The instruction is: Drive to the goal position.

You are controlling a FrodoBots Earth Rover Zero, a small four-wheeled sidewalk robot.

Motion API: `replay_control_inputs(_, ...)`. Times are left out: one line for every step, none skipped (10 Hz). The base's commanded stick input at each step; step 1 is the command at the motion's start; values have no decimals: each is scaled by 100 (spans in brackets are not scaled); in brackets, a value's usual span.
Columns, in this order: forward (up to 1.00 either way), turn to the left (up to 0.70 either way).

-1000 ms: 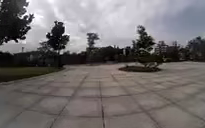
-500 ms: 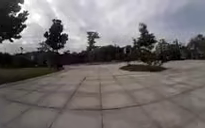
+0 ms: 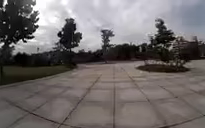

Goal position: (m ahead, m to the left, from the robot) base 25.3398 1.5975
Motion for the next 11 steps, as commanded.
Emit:
replay_control_inputs(85,0)
replay_control_inputs(85,0)
replay_control_inputs(85,0)
replay_control_inputs(85,0)
replay_control_inputs(85,0)
replay_control_inputs(85,0)
replay_control_inputs(85,0)
replay_control_inputs(85,0)
replay_control_inputs(85,9)
replay_control_inputs(85,34)
replay_control_inputs(85,30)
